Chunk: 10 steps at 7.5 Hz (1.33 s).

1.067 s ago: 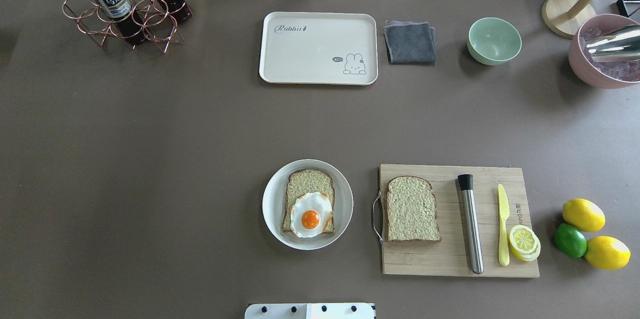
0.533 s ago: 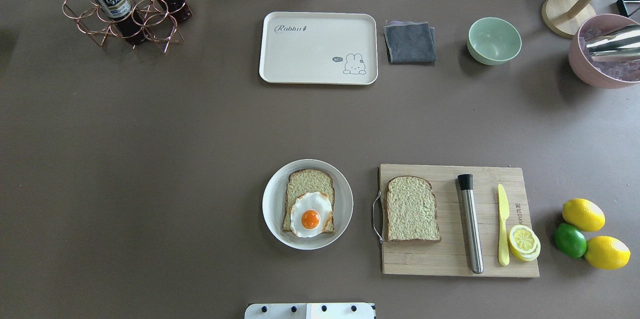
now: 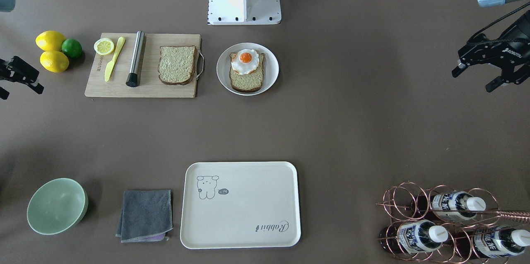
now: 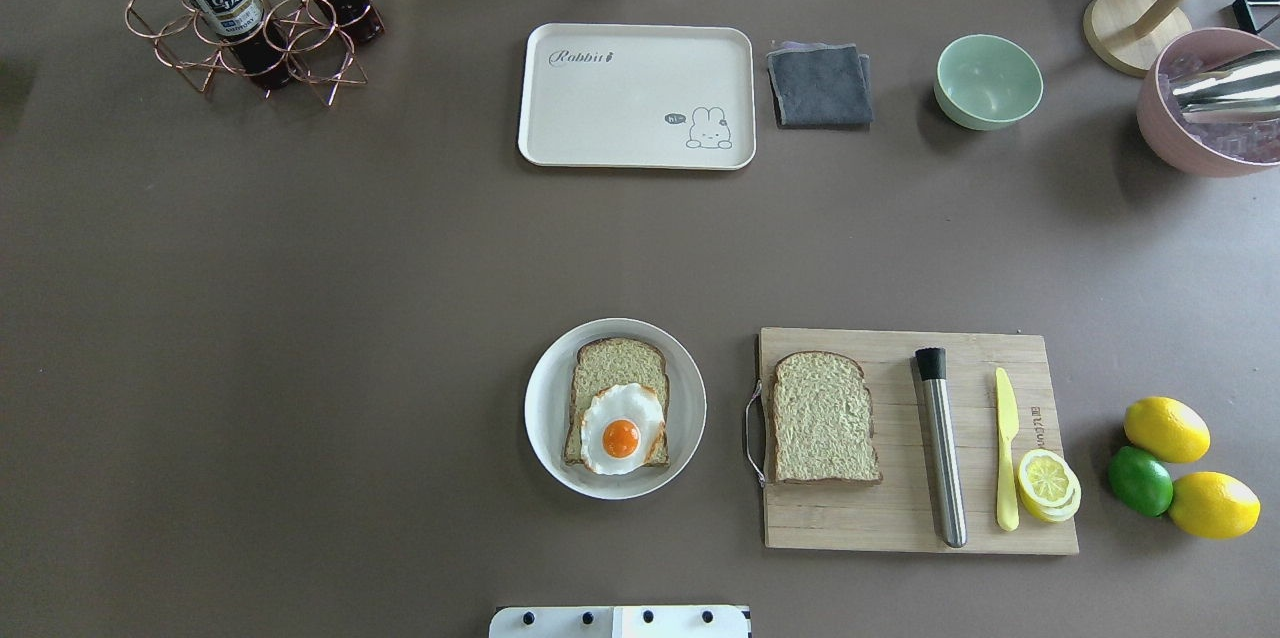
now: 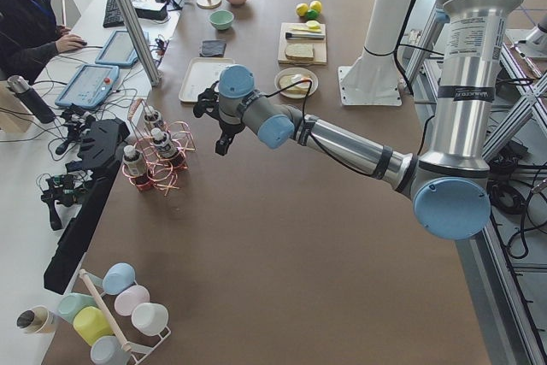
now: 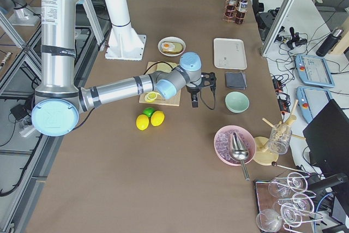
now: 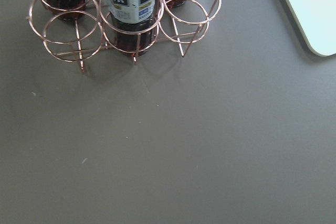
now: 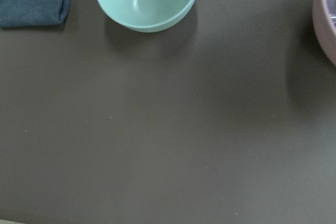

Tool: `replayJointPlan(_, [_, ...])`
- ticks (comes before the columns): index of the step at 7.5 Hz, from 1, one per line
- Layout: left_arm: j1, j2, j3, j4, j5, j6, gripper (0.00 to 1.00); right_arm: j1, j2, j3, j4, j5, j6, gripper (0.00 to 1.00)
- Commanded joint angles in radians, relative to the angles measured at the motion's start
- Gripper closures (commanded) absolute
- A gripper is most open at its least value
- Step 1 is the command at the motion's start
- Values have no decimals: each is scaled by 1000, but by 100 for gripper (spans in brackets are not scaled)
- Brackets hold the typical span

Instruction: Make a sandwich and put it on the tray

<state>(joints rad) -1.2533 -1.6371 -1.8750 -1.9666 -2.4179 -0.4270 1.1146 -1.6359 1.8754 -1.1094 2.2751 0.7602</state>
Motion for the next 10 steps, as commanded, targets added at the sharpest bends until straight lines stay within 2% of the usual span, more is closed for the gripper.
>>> replayJointPlan(1, [139,-23,-3,-136,3,-261,2,-241,5,111,45,-121,325,0])
replayJointPlan(2, [185,-44,-4,-159,6,-326,2,-310,5,120,45,-147,376,1])
replayJointPlan(4, [309,-85,-4,-225,121,-451,2,-456,30,131,45,-254,500,2])
replayJointPlan(5, [342,-98,-4,-227,158,-467,2,-529,30,131,45,-332,551,4])
replayJointPlan(7, [347,-99,-3,-229,166,-467,2,-610,62,126,45,-396,613,6])
replayJointPlan(8, [347,-104,-3,-229,166,-467,2,-637,79,125,45,-425,614,11])
replayJointPlan(9, [347,-105,-1,-229,166,-466,2,-660,83,123,45,-454,614,22])
replayJointPlan(10, [347,-105,-1,-229,167,-466,2,-686,83,120,45,-477,616,25])
